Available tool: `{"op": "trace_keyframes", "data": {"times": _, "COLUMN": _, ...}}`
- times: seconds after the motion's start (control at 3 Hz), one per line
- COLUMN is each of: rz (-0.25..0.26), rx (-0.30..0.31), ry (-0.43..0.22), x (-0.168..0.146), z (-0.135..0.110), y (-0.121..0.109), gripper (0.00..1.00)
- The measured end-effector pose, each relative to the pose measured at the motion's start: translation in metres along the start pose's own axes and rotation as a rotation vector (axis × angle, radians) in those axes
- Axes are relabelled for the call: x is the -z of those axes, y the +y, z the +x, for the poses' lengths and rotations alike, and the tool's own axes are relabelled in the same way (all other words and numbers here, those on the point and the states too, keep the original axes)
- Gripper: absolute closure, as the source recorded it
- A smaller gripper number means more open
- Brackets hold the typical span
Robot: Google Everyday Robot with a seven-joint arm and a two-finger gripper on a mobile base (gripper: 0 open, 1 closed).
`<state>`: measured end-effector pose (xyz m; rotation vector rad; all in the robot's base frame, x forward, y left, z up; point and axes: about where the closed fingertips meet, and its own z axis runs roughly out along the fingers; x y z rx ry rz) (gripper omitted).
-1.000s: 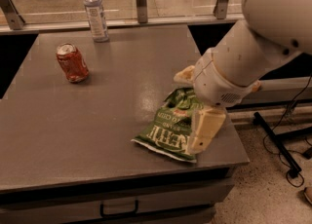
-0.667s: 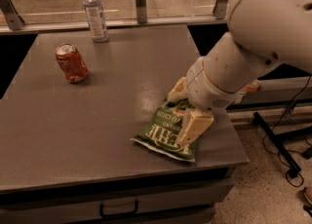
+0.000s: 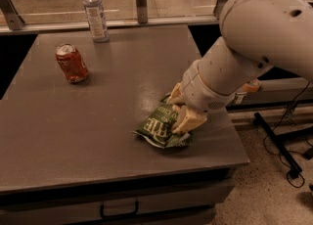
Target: Pick green jalapeno chip bag
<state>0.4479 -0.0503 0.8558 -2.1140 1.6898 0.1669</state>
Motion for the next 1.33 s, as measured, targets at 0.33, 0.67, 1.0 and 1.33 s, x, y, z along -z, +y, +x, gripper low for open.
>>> {"op": "trace_keyframes", "data": {"times": 0.33, "rz": -0.010, "rx": 0.011, "ry": -0.074, "x": 0.019, "z": -0.024, "y": -0.004, "gripper": 1.00}}
{"op": "trace_keyframes", "data": {"times": 0.67, "rz": -0.022, "rx": 0.036, "ry": -0.177, "x": 0.057, "z": -0.060, "y": -0.011, "gripper": 1.00}}
{"op": "trace_keyframes", "data": {"times": 1.0, "rz": -0.028, "rx": 0.048, "ry": -0.238, "x": 0.090, "z": -0.085, "y": -0.016, "gripper": 1.00}}
{"op": "trace_keyframes", "data": {"times": 1.33, "rz": -0.027, "rx": 0.048, "ry": -0.238, "x": 0.090, "z": -0.085, "y": -0.016, "gripper": 1.00}}
